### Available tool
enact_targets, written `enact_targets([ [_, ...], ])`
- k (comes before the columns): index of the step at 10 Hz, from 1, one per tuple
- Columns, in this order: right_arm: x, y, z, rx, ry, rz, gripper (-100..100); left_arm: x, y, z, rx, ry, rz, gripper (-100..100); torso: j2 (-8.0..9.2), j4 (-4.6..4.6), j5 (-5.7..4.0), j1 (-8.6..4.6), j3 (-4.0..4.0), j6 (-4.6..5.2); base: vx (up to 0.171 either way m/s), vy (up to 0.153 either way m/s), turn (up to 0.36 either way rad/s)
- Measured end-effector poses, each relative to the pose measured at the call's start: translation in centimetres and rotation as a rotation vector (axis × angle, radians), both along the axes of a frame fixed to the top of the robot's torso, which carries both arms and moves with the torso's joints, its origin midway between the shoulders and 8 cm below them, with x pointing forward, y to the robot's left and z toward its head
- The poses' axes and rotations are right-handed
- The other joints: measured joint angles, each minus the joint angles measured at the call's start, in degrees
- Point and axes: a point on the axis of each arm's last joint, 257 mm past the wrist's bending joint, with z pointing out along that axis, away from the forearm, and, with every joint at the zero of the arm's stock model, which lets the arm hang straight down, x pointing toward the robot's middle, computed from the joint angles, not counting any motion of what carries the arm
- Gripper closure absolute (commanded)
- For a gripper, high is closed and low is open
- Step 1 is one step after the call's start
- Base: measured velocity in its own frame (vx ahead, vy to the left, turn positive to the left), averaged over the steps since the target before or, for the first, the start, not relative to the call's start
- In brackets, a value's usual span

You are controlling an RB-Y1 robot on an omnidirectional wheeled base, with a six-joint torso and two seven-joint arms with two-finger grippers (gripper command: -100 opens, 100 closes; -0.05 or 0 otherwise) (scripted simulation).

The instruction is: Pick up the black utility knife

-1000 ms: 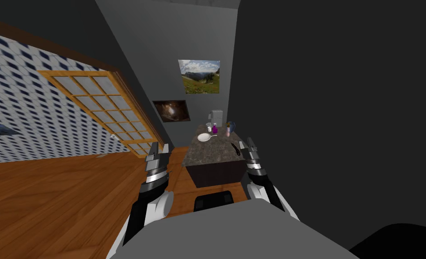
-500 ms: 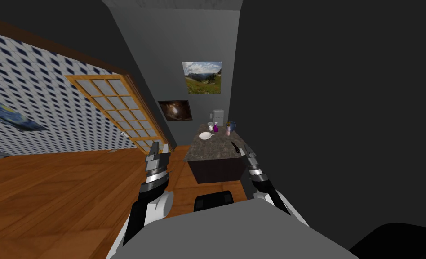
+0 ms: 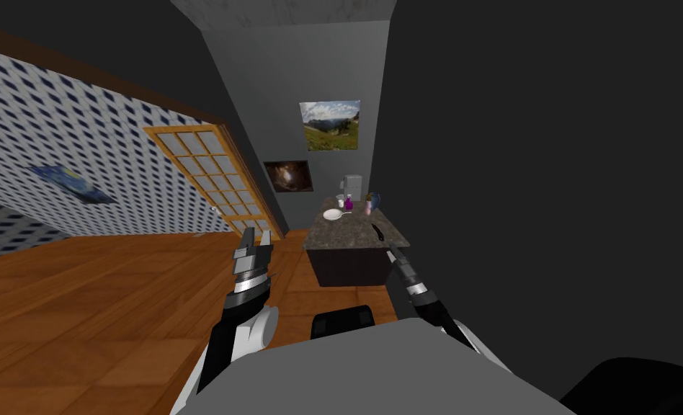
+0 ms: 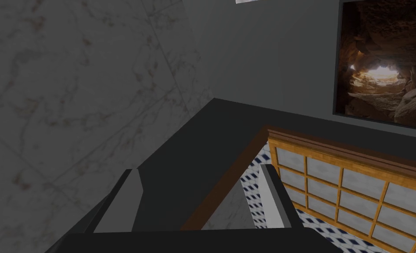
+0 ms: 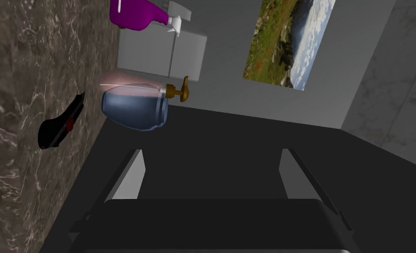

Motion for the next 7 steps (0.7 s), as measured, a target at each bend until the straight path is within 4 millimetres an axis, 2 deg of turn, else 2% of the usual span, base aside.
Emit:
enact_targets([
  [4,-2.9,-2.6,-6.3,-0.109,0.176,0.015,-100,0.0,0.0,0.0,0.0,0.0,0.0,0,0.07,0.01,0.01,0.04,0.03,-0.02,-0.132,0.032,0.129],
  [5,-4.1,-3.1,-8.5,-0.137,0.237,0.016,-100,0.0,0.0,0.0,0.0,0.0,0.0,0,0.18,0.03,0.01,0.07,0.1,-0.01,-0.114,0.046,0.062],
  [7,-6.1,-4.6,-11.2,-0.186,0.317,0.026,-100,0.0,0.0,0.0,0.0,0.0,0.0,0,0.02,0.0,0.03,0.12,0.01,-0.01,-0.083,0.05,0.092],
])
